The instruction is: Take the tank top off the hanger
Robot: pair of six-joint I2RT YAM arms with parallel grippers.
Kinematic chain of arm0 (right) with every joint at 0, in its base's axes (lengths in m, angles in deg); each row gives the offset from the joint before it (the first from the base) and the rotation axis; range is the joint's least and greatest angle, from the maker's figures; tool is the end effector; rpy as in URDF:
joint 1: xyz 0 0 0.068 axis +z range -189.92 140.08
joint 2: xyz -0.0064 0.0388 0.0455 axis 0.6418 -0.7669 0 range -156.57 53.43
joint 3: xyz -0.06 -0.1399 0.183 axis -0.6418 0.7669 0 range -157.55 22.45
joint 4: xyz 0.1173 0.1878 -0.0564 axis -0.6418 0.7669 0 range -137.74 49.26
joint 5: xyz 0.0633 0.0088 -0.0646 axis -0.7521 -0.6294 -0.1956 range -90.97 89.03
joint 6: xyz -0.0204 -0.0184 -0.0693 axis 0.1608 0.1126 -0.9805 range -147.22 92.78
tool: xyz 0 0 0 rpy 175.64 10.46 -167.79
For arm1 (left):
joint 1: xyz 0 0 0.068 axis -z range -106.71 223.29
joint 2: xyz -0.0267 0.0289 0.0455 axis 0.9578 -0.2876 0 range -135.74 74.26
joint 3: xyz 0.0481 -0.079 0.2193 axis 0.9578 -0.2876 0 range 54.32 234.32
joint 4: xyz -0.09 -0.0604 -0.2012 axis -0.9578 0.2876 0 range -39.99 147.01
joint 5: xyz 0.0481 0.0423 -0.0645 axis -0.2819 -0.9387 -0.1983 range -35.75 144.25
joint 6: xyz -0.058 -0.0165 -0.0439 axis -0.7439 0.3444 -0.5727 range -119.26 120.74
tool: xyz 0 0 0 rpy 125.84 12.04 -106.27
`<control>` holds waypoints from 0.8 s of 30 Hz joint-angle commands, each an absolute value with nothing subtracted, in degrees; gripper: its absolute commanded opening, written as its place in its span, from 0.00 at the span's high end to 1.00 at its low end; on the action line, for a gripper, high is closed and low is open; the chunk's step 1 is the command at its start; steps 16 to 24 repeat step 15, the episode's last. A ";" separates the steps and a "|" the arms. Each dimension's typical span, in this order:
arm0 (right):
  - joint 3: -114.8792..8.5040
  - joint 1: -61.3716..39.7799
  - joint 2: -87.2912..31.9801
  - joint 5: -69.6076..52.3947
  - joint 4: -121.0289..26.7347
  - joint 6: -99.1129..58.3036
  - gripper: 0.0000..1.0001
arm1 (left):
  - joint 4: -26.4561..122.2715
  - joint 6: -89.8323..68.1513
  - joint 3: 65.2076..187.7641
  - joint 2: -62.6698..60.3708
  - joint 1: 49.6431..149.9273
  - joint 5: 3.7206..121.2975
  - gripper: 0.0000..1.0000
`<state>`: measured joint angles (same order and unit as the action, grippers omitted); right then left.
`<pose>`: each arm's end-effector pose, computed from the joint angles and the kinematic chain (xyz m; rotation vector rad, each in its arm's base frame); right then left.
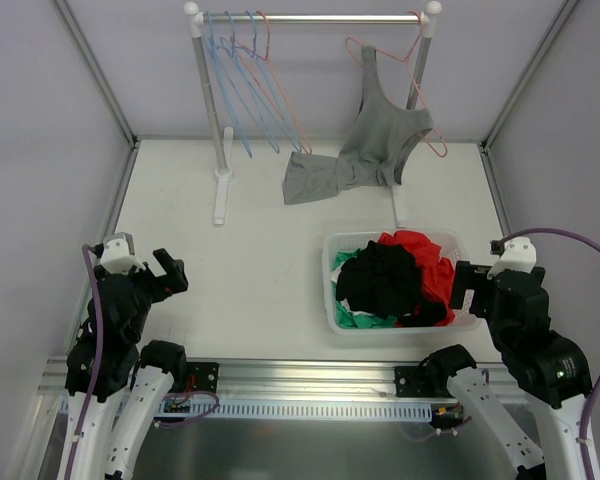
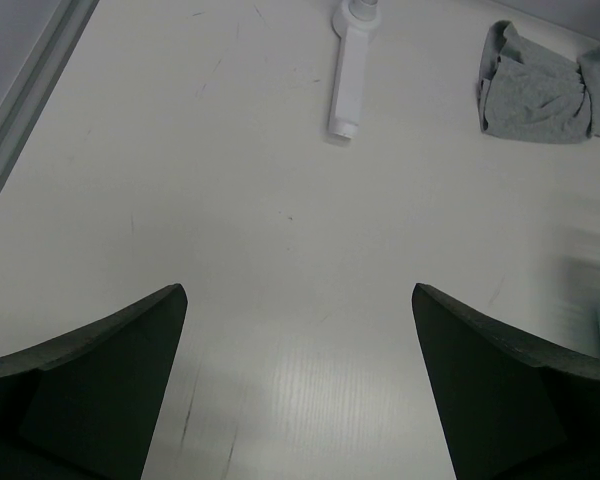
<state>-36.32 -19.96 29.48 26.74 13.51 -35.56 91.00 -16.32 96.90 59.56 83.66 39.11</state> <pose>0.0713 -0.0051 0.3173 -0.1898 1.9845 -0.3598 0.0892 0.0003 0.2918 -0.2918 1.7688 -0.1055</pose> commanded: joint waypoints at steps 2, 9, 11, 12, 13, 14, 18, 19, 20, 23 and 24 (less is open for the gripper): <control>-35.65 -20.24 30.40 26.37 10.79 -34.60 0.01 | 88.86 -15.61 96.50 59.84 83.13 40.80 0.01; -35.39 -20.24 30.57 26.54 10.62 -34.69 0.01 | 88.86 -15.52 96.50 59.67 83.13 40.80 0.01; -35.30 -20.24 30.49 26.63 10.53 -34.60 0.00 | 88.77 -15.52 96.50 59.58 83.13 40.80 0.01; -35.30 -20.24 30.49 26.72 10.62 -34.52 0.01 | 88.77 -15.52 96.50 59.58 83.13 40.80 0.01; -35.30 -20.32 30.40 26.63 10.53 -34.34 0.01 | 88.77 -15.52 96.50 59.58 83.04 40.80 0.01; -35.21 -20.24 30.31 26.72 10.53 -34.25 0.01 | 88.86 -15.52 96.50 59.58 83.13 40.89 0.01; -35.12 -20.32 30.22 26.72 10.53 -34.25 0.00 | 88.77 -15.52 96.50 59.58 83.13 40.80 0.01; -35.12 -20.32 30.22 26.72 10.53 -34.25 0.00 | 88.77 -15.52 96.50 59.58 83.13 40.80 0.01; -35.12 -20.32 30.22 26.72 10.53 -34.25 0.00 | 88.77 -15.52 96.50 59.58 83.13 40.80 0.01; -35.12 -20.32 30.22 26.72 10.53 -34.25 0.00 | 88.77 -15.52 96.50 59.58 83.13 40.80 0.01; -35.12 -20.32 30.22 26.72 10.53 -34.25 0.00 | 88.77 -15.52 96.50 59.58 83.13 40.80 0.01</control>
